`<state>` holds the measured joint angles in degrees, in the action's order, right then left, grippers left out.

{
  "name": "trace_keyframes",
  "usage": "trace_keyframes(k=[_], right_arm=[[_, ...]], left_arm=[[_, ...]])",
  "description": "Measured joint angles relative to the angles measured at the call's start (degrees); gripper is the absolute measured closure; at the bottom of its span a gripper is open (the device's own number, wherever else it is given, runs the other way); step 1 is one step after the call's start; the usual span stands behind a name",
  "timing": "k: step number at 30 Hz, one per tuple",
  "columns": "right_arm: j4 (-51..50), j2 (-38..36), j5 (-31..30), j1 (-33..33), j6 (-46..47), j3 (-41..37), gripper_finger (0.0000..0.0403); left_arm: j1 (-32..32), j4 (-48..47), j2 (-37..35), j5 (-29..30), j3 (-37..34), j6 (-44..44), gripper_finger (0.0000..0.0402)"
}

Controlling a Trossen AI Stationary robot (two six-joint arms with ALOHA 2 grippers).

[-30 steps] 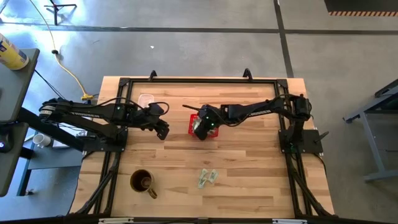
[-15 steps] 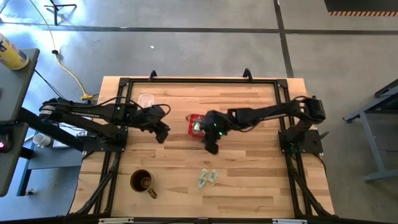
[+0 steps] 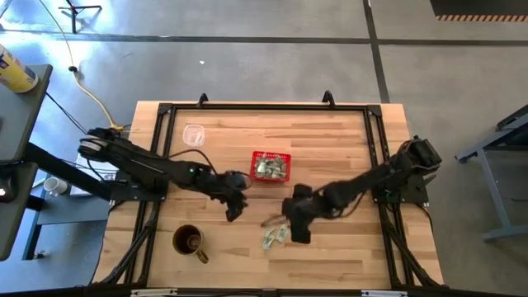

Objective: Pick and place items into bin
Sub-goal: Put the green stevia packet into the red bin

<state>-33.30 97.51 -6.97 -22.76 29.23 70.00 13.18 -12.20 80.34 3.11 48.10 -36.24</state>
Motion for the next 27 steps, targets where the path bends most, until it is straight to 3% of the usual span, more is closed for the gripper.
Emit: trace_keyframes(k=[4,8,18,27], right_arm=[[5.5,2.9,-1.3,-4.9,-8.6,0.1,0.0078],[9.6,7.3,-1.1,-8.0,-19.8,0.0,0.0076],[13.0,13.5,0.6,-4.3,-18.7,0.0,0.0076],[13.2,17.4,5.0,-0.6,-20.3,0.3,0.0087]], left_arm=[[0.7,0.3,4.0,-6.9,0.4,-2.9,0.0191],[5.1,-0.5,3.0,-2.8,0.9,-3.6,0.0167],[14.5,0.1,0.7,4.9,1.0,-8.5,0.0182],[14.6,0.4,0.0,8.0,1.1,-8.6,0.0199]])
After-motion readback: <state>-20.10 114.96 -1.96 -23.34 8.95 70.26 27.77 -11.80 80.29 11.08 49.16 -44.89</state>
